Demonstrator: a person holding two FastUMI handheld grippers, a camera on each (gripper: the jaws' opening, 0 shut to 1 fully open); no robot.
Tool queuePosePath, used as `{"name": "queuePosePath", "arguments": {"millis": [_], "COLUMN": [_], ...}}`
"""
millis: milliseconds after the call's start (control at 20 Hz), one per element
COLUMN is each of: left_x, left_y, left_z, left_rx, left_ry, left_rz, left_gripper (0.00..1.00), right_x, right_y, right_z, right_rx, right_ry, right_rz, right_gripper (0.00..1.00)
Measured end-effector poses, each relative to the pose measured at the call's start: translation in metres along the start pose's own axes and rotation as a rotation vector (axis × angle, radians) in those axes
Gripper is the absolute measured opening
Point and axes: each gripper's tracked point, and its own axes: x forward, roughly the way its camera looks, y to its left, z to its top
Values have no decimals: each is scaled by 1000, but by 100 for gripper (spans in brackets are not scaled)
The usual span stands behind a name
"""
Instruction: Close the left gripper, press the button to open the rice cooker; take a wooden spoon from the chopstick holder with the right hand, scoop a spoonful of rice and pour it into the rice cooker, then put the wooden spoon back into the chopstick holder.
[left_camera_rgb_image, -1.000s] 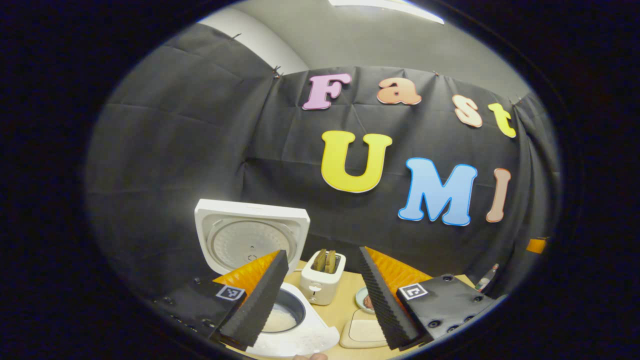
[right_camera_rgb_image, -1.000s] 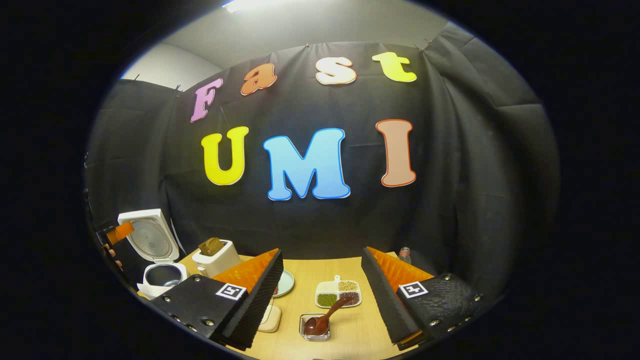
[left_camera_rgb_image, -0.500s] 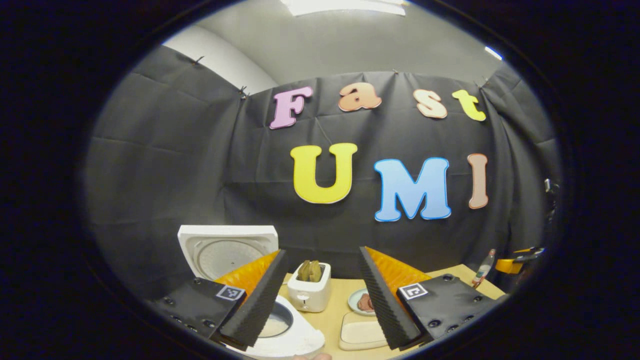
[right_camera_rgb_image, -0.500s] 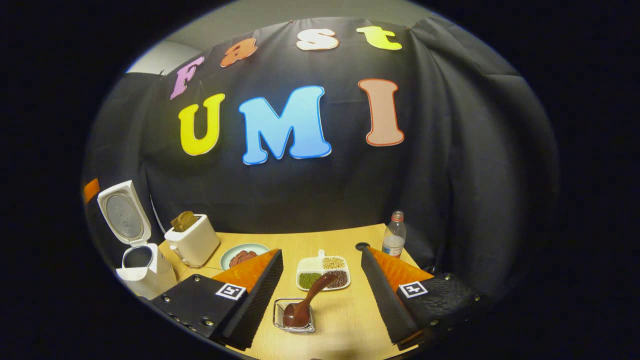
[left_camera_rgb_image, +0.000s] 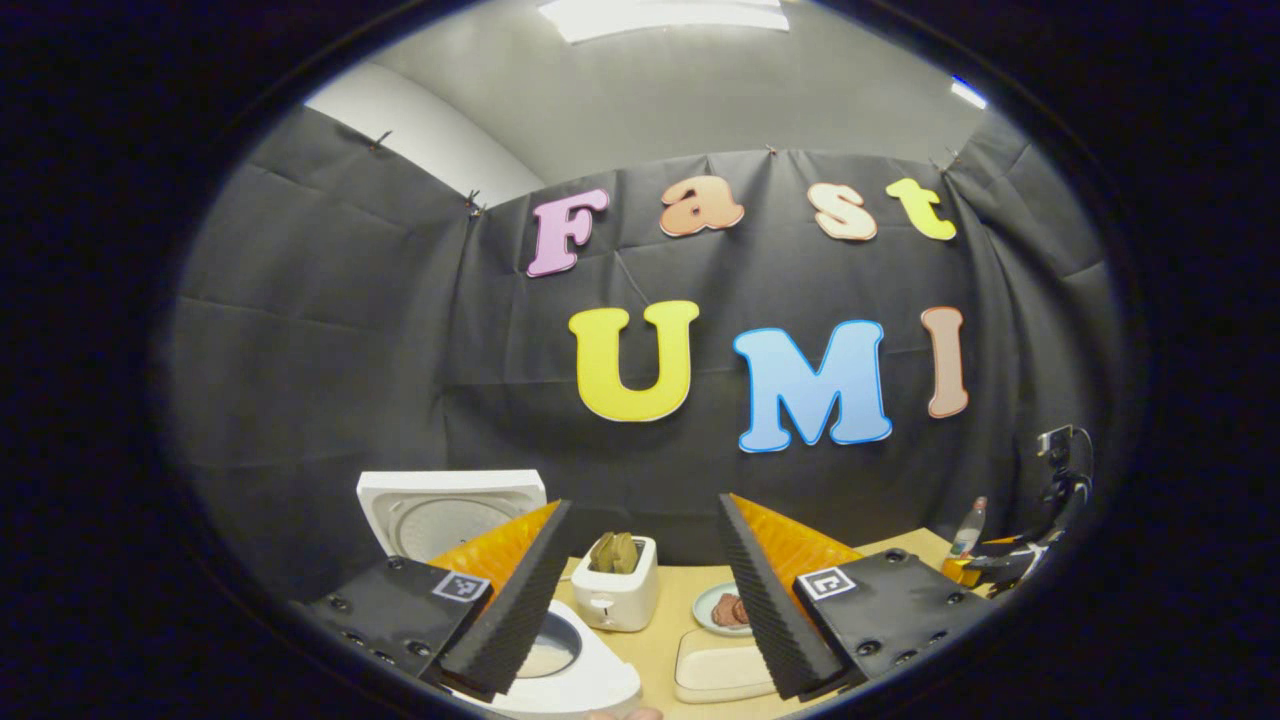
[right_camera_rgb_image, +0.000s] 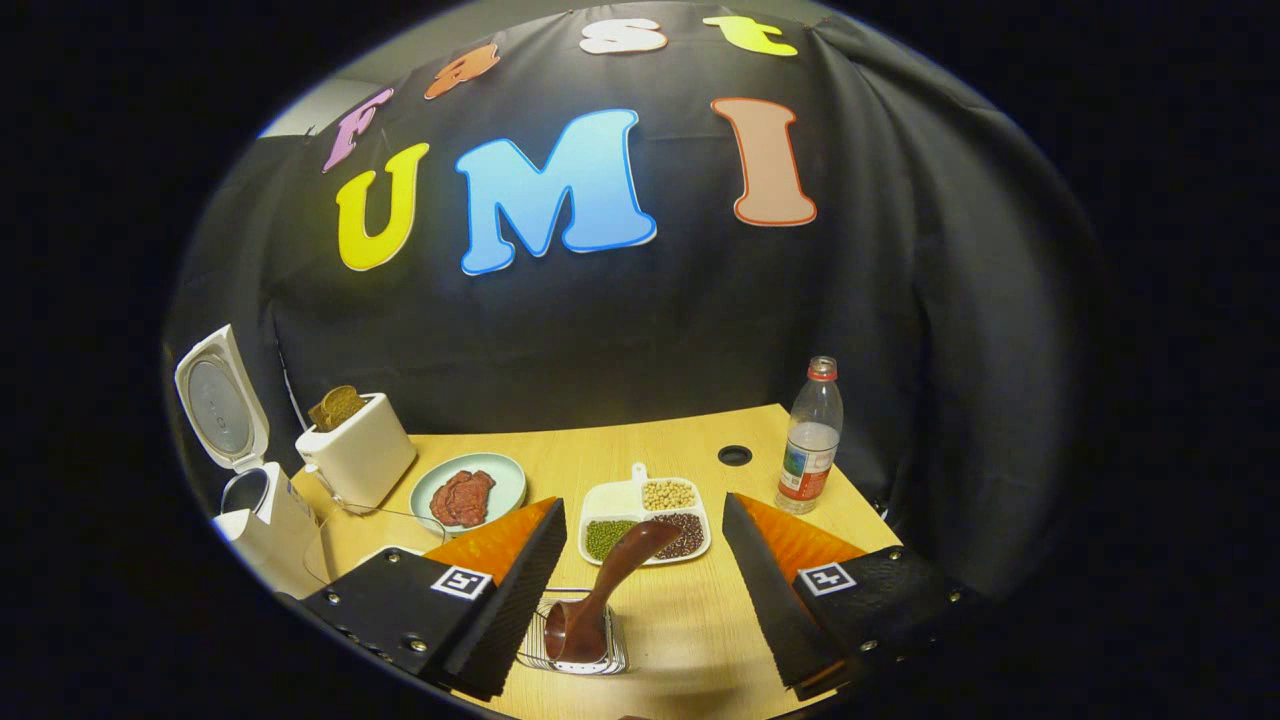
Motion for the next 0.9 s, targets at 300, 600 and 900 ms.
{"name": "queuePosePath", "arguments": {"millis": [300,600,900], "left_x": [-5,-17,-20], "left_y": [-2,-9,-29], "left_z": [1,-5,2], "left_rx": [28,72,71], "left_ry": [19,53,16], "left_rz": [22,52,46], "left_gripper": [98,96,99], "right_x": [37,51,20], "right_y": [0,14,31], "right_z": [-37,-51,-48], "right_rx": [12,27,84], "right_ry": [93,127,139], "right_rz": [20,115,200], "right_gripper": [96,77,33]}}
